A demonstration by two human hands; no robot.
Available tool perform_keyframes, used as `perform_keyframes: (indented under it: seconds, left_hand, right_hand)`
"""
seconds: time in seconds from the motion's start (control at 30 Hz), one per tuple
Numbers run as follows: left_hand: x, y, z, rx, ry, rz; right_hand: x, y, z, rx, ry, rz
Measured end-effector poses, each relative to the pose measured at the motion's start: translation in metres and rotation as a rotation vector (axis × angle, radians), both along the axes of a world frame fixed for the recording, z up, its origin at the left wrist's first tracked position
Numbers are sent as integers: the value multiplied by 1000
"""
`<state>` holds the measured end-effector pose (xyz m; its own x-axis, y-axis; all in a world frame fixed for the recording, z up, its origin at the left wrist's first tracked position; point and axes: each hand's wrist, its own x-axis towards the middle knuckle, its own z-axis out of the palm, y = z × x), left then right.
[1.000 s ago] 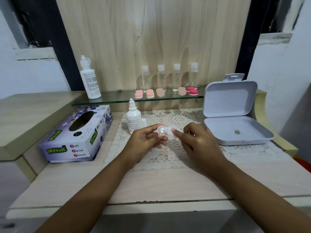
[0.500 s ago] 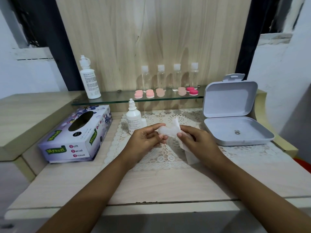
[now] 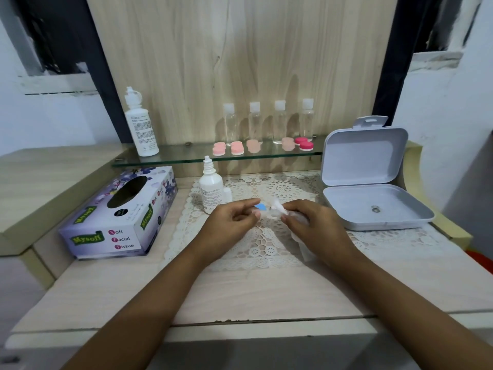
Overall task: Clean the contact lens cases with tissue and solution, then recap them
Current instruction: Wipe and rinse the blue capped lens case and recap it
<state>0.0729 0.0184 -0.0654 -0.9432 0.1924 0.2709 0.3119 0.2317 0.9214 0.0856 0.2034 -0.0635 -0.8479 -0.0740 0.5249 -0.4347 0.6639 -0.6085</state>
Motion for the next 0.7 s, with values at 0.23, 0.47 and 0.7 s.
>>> perform_keyframes:
  seconds: [0.23,0.47,0.7]
  left_hand:
    - [0,-3,-4,-411,179,74]
    - [-6,-6,-9,-601,269,76]
    - [-7,-7,-8,-616,270,81]
  right_hand:
    - [-6,4,-5,193,18,-95]
    - [-2,8,-2,392,-236,2]
    - [1,14,-4,398,-220,15]
